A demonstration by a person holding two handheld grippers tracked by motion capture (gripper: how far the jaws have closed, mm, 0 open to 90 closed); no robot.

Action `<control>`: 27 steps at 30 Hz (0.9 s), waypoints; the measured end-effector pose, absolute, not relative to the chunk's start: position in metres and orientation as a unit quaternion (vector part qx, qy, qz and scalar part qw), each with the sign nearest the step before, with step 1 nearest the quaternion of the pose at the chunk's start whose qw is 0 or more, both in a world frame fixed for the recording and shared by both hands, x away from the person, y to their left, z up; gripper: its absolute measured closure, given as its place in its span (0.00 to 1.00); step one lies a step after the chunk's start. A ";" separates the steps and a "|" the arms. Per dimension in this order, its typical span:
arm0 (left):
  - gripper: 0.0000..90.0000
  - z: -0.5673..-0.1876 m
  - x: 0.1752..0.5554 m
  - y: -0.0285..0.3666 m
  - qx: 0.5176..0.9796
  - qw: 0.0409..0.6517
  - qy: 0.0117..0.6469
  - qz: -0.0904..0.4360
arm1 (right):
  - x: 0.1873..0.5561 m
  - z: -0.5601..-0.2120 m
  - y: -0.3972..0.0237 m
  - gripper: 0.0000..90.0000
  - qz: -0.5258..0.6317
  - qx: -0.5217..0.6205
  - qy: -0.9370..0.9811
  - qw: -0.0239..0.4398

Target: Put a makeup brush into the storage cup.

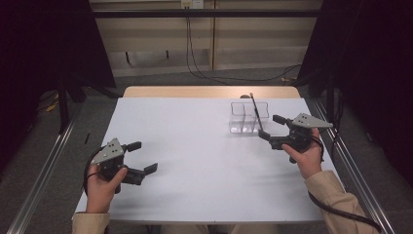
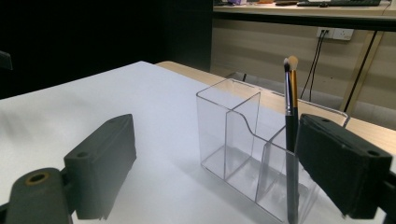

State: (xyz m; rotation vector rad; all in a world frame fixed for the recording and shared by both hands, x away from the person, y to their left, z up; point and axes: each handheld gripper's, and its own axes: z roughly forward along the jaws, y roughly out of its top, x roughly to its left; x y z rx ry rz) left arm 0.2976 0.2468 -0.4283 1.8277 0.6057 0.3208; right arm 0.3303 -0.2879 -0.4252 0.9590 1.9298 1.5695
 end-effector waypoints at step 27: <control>0.00 -0.428 0.297 0.249 0.775 0.560 0.259 0.136 | 0.304 -0.434 -0.299 0.13 0.566 0.344 0.714 0.227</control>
